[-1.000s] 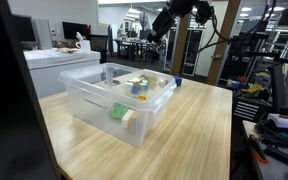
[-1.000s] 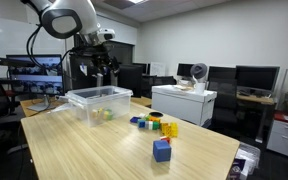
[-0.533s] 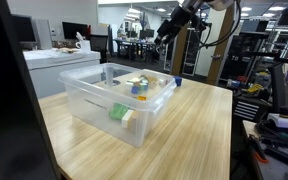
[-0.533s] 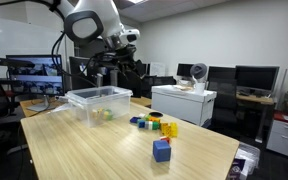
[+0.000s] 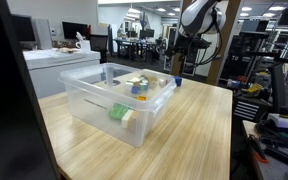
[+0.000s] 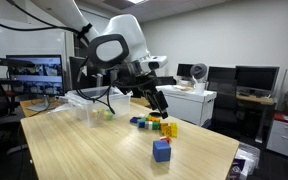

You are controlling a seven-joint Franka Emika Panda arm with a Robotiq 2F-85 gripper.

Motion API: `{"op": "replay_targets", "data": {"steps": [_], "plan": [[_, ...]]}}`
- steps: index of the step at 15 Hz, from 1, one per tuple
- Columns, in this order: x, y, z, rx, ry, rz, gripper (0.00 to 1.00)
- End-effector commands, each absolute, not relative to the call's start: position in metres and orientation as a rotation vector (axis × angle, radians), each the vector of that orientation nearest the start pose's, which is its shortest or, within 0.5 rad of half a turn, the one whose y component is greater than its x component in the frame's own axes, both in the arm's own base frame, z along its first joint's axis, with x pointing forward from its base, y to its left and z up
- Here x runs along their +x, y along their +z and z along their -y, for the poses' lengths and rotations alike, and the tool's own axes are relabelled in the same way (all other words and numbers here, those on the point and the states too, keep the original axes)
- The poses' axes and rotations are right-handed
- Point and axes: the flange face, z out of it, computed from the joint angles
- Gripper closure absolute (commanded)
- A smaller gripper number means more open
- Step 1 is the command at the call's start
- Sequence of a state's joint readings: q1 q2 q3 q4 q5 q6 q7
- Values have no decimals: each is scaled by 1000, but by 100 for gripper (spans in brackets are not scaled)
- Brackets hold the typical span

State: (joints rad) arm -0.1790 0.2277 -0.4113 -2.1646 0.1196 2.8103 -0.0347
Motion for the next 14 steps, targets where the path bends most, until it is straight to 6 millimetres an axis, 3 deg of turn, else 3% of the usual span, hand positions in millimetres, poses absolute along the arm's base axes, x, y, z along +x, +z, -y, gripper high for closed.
{"op": "replay_targets", "data": {"steps": [1, 5, 9, 14], "plan": [[503, 325, 362, -3045, -610, -1307, 0], [507, 299, 371, -2988, -457, -1679, 0], [516, 276, 359, -2942, -297, -1801, 0], [515, 247, 360, -2922, -152, -1878, 0]]}}
